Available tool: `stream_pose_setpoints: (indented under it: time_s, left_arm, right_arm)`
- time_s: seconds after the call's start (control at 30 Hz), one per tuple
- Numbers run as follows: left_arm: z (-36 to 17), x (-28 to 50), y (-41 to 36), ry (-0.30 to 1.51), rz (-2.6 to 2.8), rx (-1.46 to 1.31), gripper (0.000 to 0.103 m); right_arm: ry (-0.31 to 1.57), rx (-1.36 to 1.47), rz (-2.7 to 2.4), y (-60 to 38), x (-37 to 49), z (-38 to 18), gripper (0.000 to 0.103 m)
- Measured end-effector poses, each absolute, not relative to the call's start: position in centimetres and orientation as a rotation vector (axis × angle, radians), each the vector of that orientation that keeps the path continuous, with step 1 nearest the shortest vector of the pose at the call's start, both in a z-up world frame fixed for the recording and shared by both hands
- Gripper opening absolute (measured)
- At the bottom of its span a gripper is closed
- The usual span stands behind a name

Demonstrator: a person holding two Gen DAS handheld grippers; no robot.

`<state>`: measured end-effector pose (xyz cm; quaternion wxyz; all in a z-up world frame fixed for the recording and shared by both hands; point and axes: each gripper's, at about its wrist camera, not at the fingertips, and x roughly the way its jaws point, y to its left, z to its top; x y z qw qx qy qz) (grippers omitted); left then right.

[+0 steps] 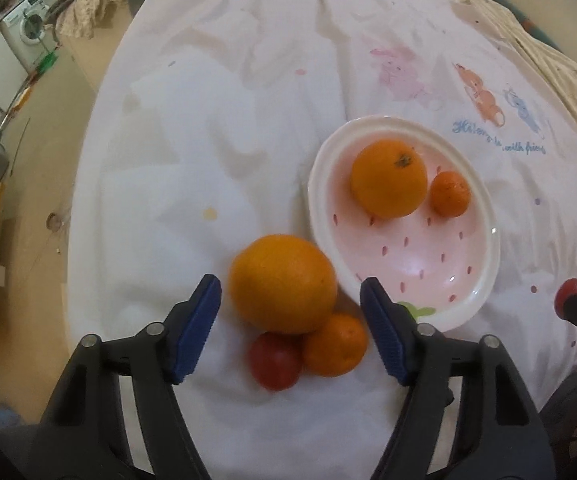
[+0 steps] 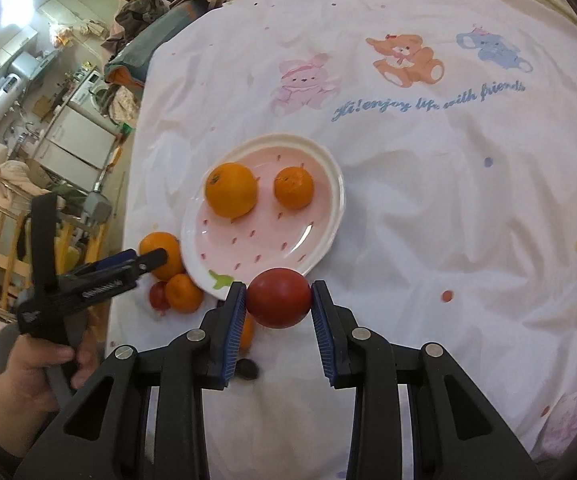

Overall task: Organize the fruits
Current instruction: 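Grasp the red tomato with the right tool while the left tool grasps a large orange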

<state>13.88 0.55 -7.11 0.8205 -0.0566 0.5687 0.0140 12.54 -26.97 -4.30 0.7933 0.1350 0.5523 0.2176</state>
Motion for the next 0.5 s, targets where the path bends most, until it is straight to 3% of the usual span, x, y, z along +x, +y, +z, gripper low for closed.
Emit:
stream_pose_setpoints:
  time_s: [0.1, 0.13, 0.17, 0.5]
  left_arm:
    - [-8.0, 14.0, 0.6, 1.238, 0.041, -0.117, 0.067]
    - [-8.2, 14.0, 0.6, 1.245, 0.043, -0.120, 0.065]
    - [-8.4, 14.1, 0.7, 1.251, 0.043, -0.123, 0.056]
    - [-7.4, 13.4, 1.7, 1.221, 0.087, -0.146, 0.050]
  right_arm:
    - [1.196, 0.295, 0.465, -27.1, 12.8, -4.5, 0.035]
    - [1.196, 0.296, 0.465, -27.2, 12.8, -4.6, 0.035]
    - [1.197, 0.296, 0.465, -27.2, 12.8, -4.6, 0.035]
    - [1.200, 0.288, 0.439, -27.3, 12.7, -4.8, 0.035]
